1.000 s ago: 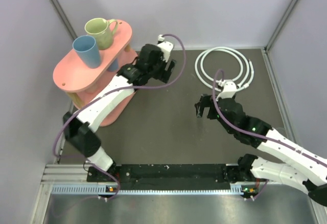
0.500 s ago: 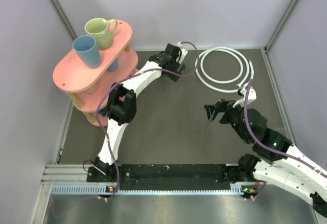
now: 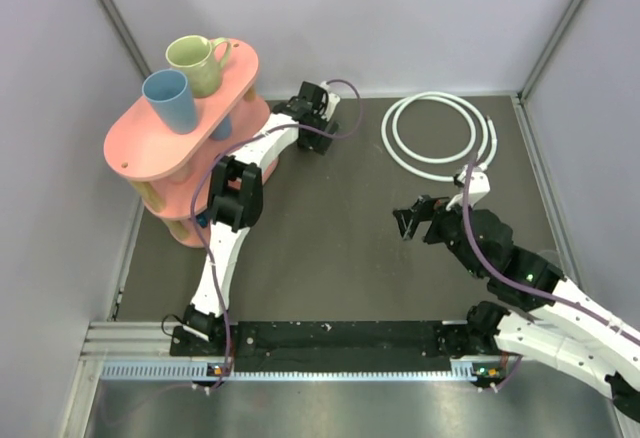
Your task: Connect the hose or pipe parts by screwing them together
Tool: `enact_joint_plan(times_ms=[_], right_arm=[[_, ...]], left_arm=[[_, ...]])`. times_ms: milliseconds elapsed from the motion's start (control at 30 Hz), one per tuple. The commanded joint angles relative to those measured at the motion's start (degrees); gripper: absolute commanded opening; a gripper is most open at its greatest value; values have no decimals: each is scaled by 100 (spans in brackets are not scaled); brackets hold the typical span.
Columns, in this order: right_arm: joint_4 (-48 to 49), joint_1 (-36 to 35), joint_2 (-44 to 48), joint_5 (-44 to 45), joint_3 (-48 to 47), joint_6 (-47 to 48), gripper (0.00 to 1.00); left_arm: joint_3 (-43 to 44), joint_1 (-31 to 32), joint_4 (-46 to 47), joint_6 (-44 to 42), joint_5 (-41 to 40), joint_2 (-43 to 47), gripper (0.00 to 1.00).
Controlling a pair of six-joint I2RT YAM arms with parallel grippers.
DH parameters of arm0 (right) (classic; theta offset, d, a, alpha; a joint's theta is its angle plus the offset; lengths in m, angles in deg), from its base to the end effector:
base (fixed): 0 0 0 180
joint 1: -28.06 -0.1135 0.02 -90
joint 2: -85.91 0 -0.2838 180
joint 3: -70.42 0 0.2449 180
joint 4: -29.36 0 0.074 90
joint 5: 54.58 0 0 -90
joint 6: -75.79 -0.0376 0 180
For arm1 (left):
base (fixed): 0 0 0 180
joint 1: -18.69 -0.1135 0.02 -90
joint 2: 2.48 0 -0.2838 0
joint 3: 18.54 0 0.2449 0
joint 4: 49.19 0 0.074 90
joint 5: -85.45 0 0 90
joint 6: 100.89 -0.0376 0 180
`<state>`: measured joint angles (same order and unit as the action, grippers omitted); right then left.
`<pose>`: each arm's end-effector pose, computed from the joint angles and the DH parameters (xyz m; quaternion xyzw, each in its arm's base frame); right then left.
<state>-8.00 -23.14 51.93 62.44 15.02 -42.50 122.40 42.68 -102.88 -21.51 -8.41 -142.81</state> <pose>0.0860 0.0797 0.3320 -0.0163 0.7887 0.2310 0.5695 0.5038 -0.2214 0.2081 0.2718 0.9083 -0.0051 0.3180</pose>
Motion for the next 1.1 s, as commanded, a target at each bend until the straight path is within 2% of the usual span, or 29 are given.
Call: enact_joint_plan(times_ms=[0, 167, 367, 467, 500, 700, 800, 967, 1067], right_arm=[[156, 31, -179, -189, -159, -106, 95], [147, 31, -373, -233, -264, -89, 95], [165, 40, -312, -242, -344, -80, 95], [165, 22, -241, -259, -335, -88, 95], [156, 31, -163, -277, -326, -89, 95], [130, 31, 119, -303, -238, -194, 94], [51, 22, 225, -303, -221, -211, 94], [-11, 31, 409, -286, -159, -247, 94], [-20, 31, 453, -277, -124, -273, 94]], left_arm=[[340, -69, 172, -152, 157, -90, 90], [490, -166, 110, -20, 298, -152, 91], [262, -166, -75, 94, 280, -82, 90], [200, -166, -92, 51, 351, -21, 86], [209, -166, -110, 33, 655, -20, 86], [130, -158, -189, 314, 1009, 23, 86], [-125, -149, -189, 437, 1220, 181, 84], [-643, -105, -136, 481, 2027, 550, 83], [-977, 17, 4, 446, 2083, 928, 82]])
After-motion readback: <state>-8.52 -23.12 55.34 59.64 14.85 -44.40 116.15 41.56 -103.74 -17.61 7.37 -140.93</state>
